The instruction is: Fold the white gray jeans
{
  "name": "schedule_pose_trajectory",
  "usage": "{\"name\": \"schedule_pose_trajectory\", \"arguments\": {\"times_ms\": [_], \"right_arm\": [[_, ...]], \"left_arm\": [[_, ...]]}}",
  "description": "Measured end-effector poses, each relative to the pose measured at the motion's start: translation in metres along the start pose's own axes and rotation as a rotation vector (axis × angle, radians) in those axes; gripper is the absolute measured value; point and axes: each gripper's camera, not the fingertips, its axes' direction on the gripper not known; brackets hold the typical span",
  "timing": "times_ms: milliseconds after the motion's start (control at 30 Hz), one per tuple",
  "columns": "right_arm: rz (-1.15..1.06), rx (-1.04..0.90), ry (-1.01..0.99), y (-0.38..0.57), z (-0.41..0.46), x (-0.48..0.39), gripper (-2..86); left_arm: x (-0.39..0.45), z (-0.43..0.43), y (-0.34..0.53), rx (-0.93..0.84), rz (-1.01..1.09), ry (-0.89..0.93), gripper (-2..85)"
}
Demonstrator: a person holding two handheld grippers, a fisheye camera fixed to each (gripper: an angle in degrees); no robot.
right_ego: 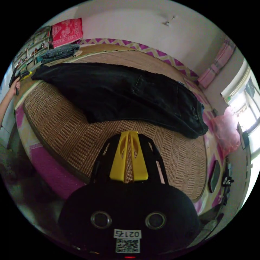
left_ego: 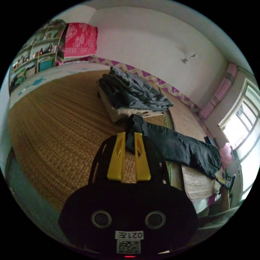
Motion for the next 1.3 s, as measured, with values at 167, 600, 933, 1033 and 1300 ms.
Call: {"name": "schedule_pose_trajectory", "arguments": {"times_ms": [167,600,933,1033,1300], "right_arm": [[-0.020,0.152,-0.174,-0.006,-0.031,0.033,1.8],[-0.439,0.085,0.044,-0.169,0.011,0.164,9.3],[-0.494,-0.114,-0.182,-0.218,0.027,0.203,-0.1],[-0.486,-0.053,-0.198,-0.211,0.006,0.210,-0.8],[-0.428,0.082,-0.252,-0.185,-0.052,0.231,-1.0]], "left_arm": [[0.080,0.000,-0.005,-0.020,0.245,0.042,12.0],[0.231,0.143,-0.076,-0.200,0.788,0.119,11.3],[0.252,0.185,-0.081,-0.382,0.950,0.245,12.9],[0.258,0.190,-0.075,-0.417,0.989,0.237,11.6],[0.270,0.210,-0.059,-0.464,1.025,0.200,6.5]]}}
